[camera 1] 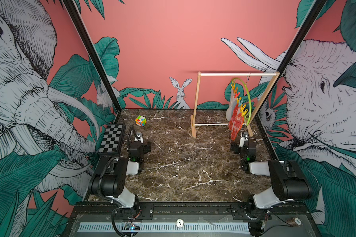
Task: Take the shoe insoles off the hanger
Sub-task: Move the clothesline to the center of the board.
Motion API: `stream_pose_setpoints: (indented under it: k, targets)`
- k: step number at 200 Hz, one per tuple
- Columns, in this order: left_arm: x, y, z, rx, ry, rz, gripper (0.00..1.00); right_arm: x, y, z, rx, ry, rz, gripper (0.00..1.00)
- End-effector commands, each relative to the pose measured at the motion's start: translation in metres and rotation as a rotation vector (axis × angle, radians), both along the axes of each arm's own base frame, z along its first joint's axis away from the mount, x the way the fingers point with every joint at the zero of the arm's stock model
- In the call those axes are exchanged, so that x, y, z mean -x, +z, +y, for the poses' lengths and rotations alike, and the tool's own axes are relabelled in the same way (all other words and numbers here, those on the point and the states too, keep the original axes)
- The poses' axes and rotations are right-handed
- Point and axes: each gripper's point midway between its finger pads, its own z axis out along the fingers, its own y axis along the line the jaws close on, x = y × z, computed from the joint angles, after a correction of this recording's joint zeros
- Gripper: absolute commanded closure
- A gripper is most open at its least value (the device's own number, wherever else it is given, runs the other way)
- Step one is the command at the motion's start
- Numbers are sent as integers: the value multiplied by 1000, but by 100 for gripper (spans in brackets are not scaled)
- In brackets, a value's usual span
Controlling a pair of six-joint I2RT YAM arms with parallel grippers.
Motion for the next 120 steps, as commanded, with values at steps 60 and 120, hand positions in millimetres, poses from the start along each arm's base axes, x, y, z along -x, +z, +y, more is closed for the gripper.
stream_pose_setpoints:
  k: [60,120]
  targets:
    - [8,81,9,32,51,-95,1,9,53,-12,0,-67,-85,2]
    - [30,191,-2,235,15,-295,1,40,137,-5,-171,-69,-240,2]
